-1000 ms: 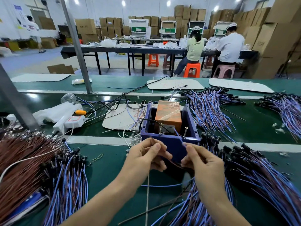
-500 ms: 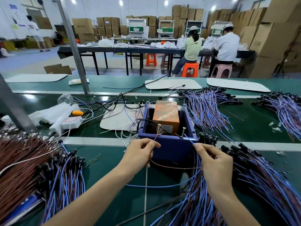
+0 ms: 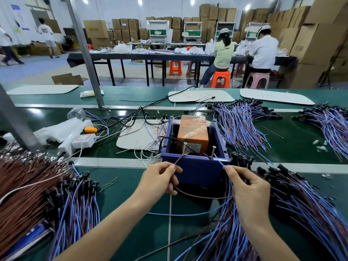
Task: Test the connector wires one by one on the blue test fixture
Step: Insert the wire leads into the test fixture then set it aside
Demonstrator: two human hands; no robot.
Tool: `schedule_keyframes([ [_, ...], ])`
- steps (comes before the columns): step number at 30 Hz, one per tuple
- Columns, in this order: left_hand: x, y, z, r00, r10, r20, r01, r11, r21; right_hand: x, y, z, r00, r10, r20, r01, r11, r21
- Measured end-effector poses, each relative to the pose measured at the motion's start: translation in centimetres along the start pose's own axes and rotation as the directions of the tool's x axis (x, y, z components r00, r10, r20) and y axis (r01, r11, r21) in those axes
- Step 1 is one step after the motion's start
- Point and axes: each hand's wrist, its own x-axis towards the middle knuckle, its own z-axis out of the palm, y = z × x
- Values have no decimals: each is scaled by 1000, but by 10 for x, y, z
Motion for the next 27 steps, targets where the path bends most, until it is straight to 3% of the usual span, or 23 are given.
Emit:
schedule_keyframes([
  [22, -10, 0, 0, 998, -66, -18, 63, 988, -140, -8, 3, 6, 1000, 3, 26, -3, 1000, 15],
  [25, -18, 5, 5, 990, -124, 63, 136, 954, -268, -13, 0, 7, 995, -58, 82, 62, 997, -49],
  [27, -27, 9, 13, 982, -93, 164, 142, 936, -321, -23, -2, 11, 971, -130, 202, 158, 978, -132],
])
